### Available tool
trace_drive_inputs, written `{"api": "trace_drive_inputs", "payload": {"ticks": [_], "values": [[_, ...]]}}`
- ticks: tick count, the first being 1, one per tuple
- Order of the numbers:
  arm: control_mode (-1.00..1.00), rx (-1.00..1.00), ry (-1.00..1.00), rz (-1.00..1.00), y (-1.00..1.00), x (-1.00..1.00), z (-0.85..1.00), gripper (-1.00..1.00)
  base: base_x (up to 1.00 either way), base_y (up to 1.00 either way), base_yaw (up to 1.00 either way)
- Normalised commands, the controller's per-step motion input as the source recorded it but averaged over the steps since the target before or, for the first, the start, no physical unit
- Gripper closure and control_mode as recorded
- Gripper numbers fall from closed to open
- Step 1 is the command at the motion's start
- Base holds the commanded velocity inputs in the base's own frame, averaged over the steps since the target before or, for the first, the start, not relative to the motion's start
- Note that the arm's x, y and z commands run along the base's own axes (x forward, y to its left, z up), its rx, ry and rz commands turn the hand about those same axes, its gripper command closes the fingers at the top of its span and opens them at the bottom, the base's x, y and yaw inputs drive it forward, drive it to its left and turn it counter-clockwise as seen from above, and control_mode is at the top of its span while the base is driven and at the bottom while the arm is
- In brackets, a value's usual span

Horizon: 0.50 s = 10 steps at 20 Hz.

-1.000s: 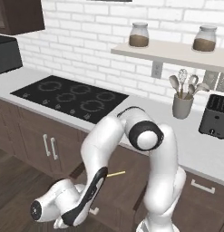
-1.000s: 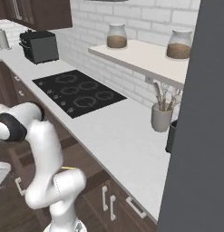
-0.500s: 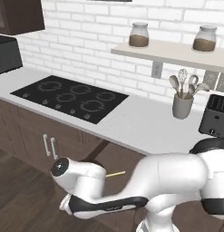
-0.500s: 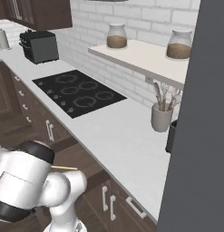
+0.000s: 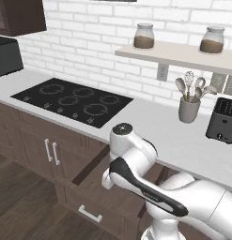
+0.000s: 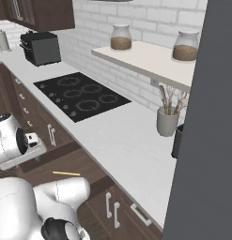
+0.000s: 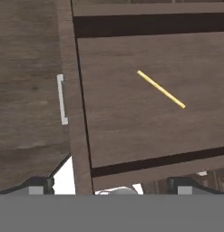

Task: Take a straw from the drawer in front and place it inside the glass cup on the dining counter.

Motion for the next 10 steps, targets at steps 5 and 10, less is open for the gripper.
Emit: {"api": "trace_drive_inputs", "payload": {"ticks": [5, 10], "values": [[-1.00, -0.06, 0.08, 0.20, -0.35, 0.81, 0.05, -1.00, 0.00, 0.00, 0.00], [-1.00, -0.16, 0.00, 0.30, -0.01, 0.46, -0.39, -1.00, 0.00, 0.00, 0.00]]}}
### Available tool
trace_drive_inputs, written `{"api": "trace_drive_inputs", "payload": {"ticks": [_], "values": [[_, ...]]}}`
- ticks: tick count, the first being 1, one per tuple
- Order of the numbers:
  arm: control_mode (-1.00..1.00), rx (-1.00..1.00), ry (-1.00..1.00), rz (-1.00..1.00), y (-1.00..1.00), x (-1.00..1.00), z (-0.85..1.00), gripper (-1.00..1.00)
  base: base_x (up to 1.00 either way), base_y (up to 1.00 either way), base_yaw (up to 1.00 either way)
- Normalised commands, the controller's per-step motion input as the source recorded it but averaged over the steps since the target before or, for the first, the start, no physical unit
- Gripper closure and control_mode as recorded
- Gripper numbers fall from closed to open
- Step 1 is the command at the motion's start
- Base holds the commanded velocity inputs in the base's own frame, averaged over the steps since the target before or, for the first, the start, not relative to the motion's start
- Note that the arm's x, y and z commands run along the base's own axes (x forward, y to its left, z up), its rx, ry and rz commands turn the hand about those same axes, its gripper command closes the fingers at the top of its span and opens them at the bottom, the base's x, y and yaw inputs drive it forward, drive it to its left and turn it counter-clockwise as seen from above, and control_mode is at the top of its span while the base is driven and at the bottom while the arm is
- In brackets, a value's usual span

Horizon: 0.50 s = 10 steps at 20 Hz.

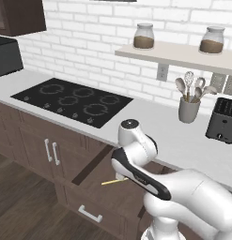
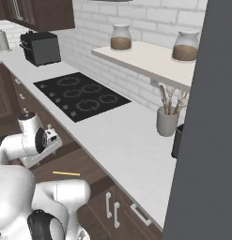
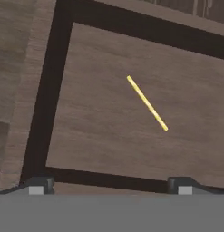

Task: Take a straw from the drawer in front and place it inside the glass cup on the dining counter.

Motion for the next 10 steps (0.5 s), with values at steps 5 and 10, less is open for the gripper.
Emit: {"api": "trace_drive_inputs", "payload": {"ticks": [5, 10], "values": [[-1.00, -0.12, 0.04, 0.20, 0.00, 0.41, -0.54, -1.00, 0.00, 0.00, 0.00], [-1.00, -0.01, 0.14, 0.08, 0.00, 0.23, -0.47, -1.00, 0.00, 0.00, 0.00]]}}
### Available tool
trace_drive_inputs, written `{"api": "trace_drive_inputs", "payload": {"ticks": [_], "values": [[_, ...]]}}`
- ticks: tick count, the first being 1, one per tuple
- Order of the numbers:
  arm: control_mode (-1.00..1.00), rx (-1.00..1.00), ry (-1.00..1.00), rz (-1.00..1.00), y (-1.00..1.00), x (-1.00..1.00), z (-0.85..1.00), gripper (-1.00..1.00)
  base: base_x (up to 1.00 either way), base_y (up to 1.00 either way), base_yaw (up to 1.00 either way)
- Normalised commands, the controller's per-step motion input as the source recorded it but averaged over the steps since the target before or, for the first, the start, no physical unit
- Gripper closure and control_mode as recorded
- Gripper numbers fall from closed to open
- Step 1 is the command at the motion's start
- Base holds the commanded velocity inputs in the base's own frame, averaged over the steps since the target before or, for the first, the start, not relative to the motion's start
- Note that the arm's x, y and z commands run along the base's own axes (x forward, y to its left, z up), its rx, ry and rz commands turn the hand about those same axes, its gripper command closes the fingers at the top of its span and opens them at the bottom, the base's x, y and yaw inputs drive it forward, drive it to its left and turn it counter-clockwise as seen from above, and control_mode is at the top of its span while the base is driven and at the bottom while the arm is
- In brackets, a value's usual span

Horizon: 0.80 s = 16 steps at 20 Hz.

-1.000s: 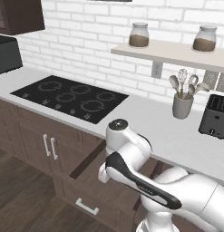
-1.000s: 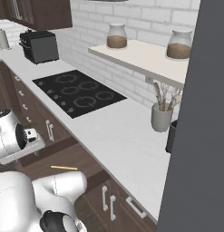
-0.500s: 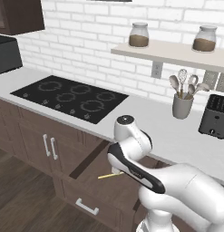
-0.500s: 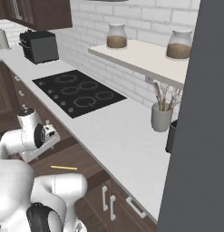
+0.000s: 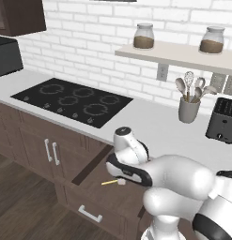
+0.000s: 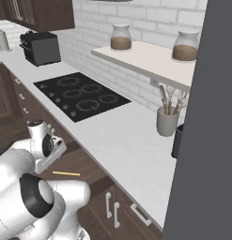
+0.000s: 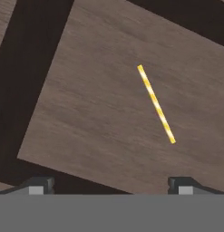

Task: Take a straw from the drawer in front and place it inside the glass cup on the dining counter.

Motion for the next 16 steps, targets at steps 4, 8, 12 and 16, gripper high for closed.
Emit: {"api": "trace_drive_inputs", "payload": {"ticks": [4, 8, 12, 16], "values": [[-1.00, 0.00, 0.07, 0.03, 0.03, 0.00, -0.34, -1.00, 0.00, 0.00, 0.00], [-1.00, 0.00, 0.02, 0.01, 0.17, 0.03, -0.24, -1.00, 0.00, 0.00, 0.00], [-1.00, 0.00, 0.01, 0.00, 0.16, 0.16, -0.26, -1.00, 0.00, 0.00, 0.00], [-1.00, 0.00, 0.02, 0.00, 0.01, 0.18, -0.32, -1.00, 0.00, 0.00, 0.00]]}}
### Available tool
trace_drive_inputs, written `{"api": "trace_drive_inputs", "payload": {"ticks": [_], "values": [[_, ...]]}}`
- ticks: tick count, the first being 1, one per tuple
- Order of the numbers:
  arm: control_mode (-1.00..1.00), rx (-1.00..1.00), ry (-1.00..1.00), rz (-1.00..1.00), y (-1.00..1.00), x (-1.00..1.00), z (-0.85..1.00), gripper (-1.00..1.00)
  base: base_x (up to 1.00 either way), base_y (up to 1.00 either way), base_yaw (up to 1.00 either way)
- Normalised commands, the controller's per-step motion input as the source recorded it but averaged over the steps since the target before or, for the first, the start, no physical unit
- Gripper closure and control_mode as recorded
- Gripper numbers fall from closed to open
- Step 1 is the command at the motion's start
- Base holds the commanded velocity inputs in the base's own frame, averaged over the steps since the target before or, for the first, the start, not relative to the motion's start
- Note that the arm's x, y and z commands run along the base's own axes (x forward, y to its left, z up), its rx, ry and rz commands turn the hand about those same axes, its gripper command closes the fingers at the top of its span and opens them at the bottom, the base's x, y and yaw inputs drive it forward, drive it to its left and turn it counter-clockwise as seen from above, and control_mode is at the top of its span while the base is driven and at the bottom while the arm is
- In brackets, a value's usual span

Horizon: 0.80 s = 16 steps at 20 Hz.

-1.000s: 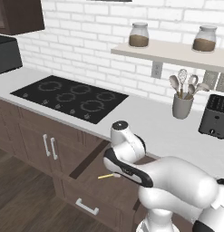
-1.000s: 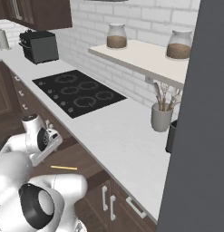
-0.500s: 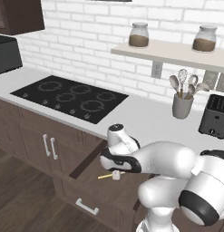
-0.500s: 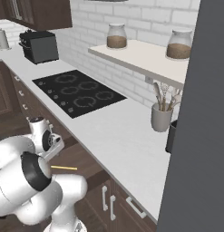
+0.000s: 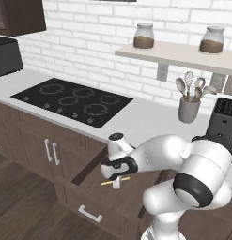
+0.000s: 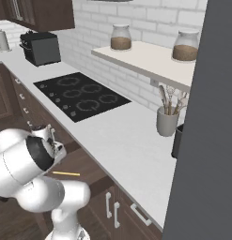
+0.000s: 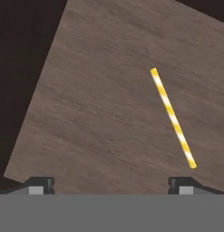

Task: Take a straw from the drawer in front and place it inside the glass cup on the dining counter.

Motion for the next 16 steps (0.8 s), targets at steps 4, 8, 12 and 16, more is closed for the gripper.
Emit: {"api": "trace_drive_inputs", "payload": {"ticks": [4, 8, 12, 16], "values": [[-1.00, 0.00, 0.04, 0.00, 0.06, 0.23, -0.26, -1.00, 0.00, 0.00, 0.00], [-1.00, 0.00, 0.07, 0.00, 0.08, 0.30, -0.13, -1.00, 0.00, 0.00, 0.00], [-1.00, 0.00, 0.08, 0.00, 0.18, 0.32, -0.09, -1.00, 0.00, 0.00, 0.00], [-1.00, 0.00, 0.09, 0.00, 0.20, 0.15, -0.19, -1.00, 0.00, 0.00, 0.00]]}}
